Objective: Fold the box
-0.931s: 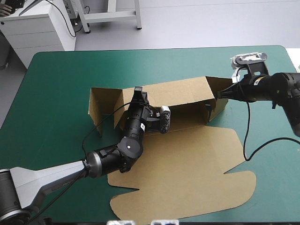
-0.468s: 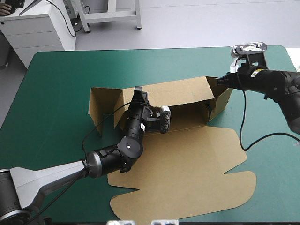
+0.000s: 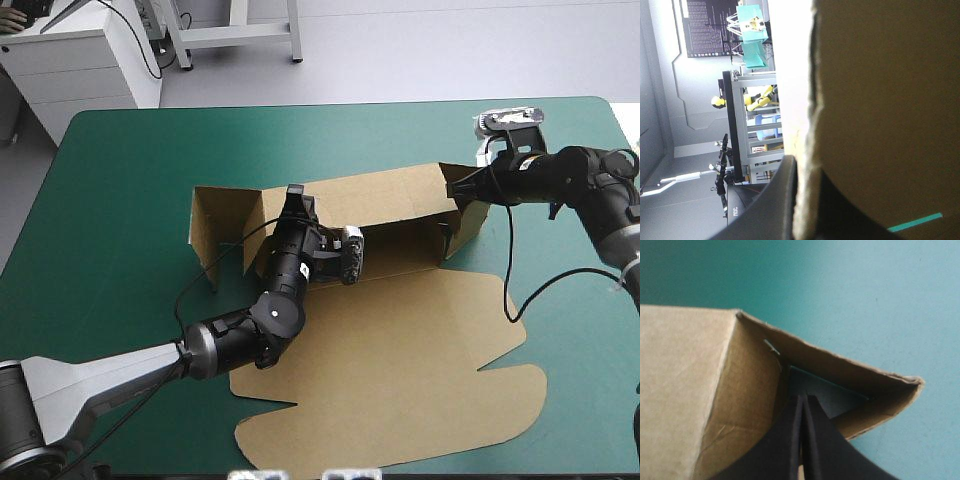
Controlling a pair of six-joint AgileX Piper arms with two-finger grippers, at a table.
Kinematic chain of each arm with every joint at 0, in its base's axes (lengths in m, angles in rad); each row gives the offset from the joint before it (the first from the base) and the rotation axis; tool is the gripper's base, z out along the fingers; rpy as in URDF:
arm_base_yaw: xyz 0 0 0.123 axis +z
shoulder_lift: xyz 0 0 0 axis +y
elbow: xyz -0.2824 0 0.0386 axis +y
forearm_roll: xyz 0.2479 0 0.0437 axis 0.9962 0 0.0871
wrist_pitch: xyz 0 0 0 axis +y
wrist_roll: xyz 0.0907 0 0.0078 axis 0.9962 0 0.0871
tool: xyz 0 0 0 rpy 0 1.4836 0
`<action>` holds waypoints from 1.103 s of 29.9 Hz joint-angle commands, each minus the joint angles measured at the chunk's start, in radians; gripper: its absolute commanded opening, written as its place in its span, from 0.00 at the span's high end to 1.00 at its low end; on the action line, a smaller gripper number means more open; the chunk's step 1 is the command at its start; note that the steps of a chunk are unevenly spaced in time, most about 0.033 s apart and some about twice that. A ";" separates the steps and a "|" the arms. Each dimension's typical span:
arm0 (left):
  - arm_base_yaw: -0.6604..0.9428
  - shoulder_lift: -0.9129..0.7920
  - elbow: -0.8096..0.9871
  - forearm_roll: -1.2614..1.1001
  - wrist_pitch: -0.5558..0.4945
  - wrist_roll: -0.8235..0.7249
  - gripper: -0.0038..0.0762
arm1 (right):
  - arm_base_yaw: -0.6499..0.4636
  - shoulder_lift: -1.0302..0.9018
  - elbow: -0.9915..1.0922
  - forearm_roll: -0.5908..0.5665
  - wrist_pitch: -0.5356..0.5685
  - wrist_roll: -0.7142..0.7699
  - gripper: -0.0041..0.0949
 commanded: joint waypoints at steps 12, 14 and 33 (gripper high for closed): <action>0.003 -0.031 -0.016 -0.021 -0.009 -0.019 0.96 | -0.006 -0.100 -0.031 -0.118 0.299 -0.021 0.97; 0.003 -0.031 -0.016 -0.021 -0.007 -0.019 0.96 | -0.006 -0.136 -0.031 -0.145 0.309 -0.012 0.97; 0.003 -0.031 -0.016 -0.021 -0.009 -0.019 0.96 | -0.006 -0.152 -0.031 -0.143 -0.030 0.075 0.98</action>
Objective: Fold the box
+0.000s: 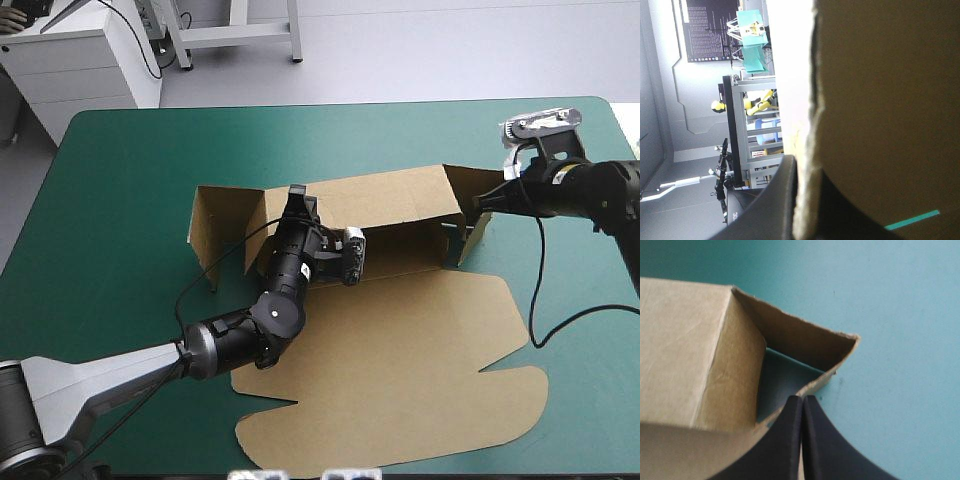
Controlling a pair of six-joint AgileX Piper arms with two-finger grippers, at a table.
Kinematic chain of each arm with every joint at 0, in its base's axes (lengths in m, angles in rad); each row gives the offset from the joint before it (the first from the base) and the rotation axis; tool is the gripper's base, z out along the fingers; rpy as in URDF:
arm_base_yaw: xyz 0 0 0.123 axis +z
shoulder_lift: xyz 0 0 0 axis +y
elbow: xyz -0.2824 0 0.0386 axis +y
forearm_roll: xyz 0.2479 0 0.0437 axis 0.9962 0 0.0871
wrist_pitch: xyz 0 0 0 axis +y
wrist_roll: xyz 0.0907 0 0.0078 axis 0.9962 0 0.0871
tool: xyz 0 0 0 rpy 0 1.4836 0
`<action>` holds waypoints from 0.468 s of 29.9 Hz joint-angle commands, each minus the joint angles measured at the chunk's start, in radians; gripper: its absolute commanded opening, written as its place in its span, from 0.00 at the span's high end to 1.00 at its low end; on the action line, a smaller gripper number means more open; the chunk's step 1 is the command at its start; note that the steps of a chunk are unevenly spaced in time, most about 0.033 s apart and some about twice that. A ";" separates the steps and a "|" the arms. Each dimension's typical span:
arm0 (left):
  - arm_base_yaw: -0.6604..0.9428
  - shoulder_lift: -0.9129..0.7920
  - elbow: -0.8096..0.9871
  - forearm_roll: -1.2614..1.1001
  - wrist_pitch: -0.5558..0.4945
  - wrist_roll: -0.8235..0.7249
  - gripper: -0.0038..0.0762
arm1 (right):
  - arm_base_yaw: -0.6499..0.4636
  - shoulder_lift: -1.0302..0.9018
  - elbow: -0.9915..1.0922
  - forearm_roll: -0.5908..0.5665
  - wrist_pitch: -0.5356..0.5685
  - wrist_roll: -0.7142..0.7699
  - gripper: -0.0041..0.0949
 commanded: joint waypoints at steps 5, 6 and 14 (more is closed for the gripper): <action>0.003 -0.031 -0.016 -0.025 0.003 -0.019 0.96 | -0.005 0.103 -0.063 0.060 -0.262 0.032 0.98; 0.003 -0.031 -0.016 -0.025 0.003 -0.019 0.96 | -0.005 0.123 -0.084 0.068 -0.271 0.033 0.98; 0.003 -0.031 -0.016 -0.025 0.003 -0.019 0.96 | -0.005 0.287 -0.272 0.075 -0.221 0.071 0.98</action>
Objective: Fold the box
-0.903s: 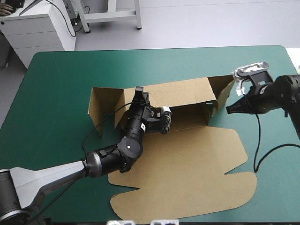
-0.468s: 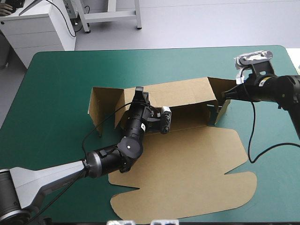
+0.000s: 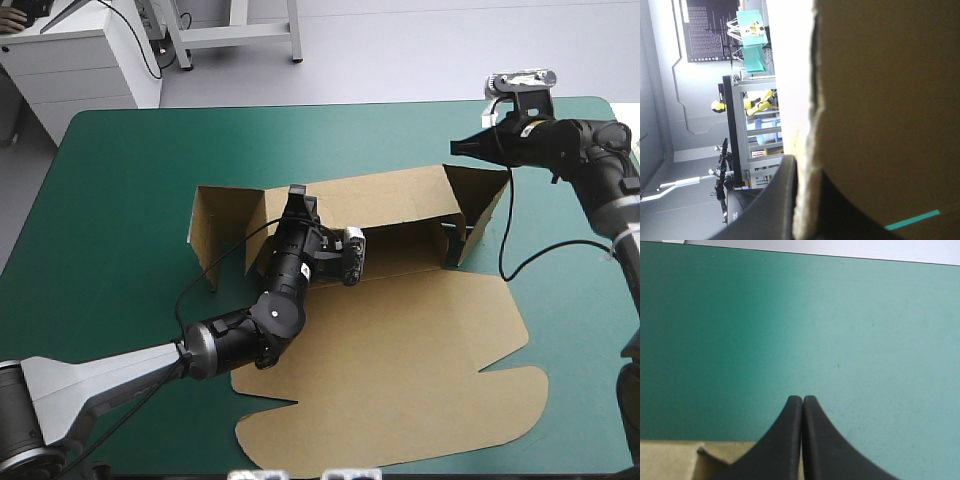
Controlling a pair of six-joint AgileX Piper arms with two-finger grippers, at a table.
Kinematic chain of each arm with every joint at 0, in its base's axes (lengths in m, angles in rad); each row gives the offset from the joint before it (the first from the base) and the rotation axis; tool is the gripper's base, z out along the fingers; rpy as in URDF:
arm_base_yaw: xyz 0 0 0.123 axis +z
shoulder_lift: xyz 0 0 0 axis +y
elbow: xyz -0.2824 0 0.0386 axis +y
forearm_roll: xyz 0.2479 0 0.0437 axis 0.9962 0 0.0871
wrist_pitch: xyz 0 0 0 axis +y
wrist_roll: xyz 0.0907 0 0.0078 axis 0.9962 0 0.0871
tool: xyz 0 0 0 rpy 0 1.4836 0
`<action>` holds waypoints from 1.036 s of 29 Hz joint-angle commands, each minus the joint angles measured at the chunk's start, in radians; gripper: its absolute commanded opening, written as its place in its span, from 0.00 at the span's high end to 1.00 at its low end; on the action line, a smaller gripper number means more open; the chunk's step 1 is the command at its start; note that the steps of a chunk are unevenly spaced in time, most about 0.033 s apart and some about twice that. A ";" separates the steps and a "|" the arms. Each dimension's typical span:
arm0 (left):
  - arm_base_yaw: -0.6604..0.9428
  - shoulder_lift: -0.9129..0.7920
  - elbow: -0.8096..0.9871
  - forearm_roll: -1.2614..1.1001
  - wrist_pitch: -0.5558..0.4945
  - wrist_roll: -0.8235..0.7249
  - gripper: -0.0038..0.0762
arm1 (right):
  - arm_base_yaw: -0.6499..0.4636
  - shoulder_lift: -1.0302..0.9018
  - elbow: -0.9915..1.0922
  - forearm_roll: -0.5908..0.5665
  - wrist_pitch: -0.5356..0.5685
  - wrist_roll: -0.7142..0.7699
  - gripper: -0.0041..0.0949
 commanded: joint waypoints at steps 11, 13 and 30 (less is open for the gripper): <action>0.003 -0.031 -0.016 -0.025 0.001 -0.019 0.96 | -0.005 0.089 -0.111 0.017 0.128 0.004 0.98; 0.003 -0.031 -0.016 -0.025 0.003 -0.019 0.96 | -0.010 0.089 -0.111 0.017 0.165 -0.010 0.98; 0.075 -0.031 -0.050 0.076 -0.035 -0.008 0.96 | -0.153 0.089 -0.111 0.240 0.423 -0.185 0.98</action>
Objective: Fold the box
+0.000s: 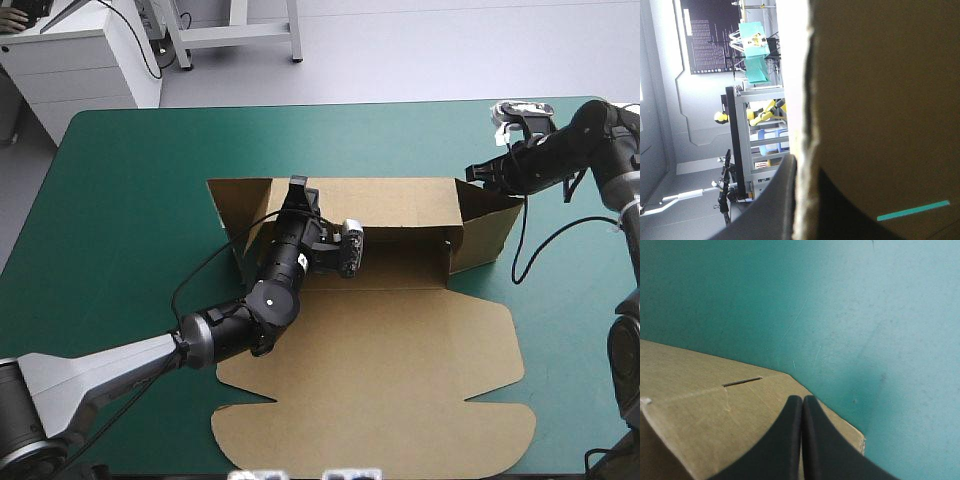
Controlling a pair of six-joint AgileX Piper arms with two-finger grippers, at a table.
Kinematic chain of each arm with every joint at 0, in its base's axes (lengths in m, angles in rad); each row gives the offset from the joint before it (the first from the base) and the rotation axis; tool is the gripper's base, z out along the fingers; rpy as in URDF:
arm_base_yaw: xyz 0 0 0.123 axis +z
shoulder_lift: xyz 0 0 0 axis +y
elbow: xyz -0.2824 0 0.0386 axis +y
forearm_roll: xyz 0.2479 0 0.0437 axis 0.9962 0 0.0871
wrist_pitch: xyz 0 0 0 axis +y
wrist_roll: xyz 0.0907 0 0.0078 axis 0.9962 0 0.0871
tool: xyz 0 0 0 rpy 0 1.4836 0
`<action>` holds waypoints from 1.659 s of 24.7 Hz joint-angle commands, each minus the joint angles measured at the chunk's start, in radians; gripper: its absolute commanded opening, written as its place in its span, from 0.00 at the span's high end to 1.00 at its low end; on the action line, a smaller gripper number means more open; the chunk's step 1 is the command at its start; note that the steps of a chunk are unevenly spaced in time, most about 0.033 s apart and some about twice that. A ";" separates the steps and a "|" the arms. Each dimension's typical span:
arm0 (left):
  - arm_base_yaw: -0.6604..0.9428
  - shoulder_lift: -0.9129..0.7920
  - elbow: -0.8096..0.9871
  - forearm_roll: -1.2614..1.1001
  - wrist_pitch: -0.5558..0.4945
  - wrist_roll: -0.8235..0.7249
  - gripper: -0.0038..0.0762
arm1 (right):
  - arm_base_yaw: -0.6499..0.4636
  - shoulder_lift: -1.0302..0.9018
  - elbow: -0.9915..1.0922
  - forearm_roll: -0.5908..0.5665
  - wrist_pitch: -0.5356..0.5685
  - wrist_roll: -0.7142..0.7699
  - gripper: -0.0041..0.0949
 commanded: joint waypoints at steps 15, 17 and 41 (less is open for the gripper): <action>0.017 -0.031 -0.074 0.012 0.028 0.009 0.96 | -0.012 -0.121 0.065 0.137 0.073 -0.098 0.98; 0.017 -0.031 -0.074 0.012 0.028 0.009 0.96 | -0.012 -0.187 0.138 0.141 0.031 -0.116 0.98; 0.017 -0.031 -0.074 0.012 0.028 0.009 0.96 | -0.012 -0.399 0.640 0.385 -0.292 -0.566 0.98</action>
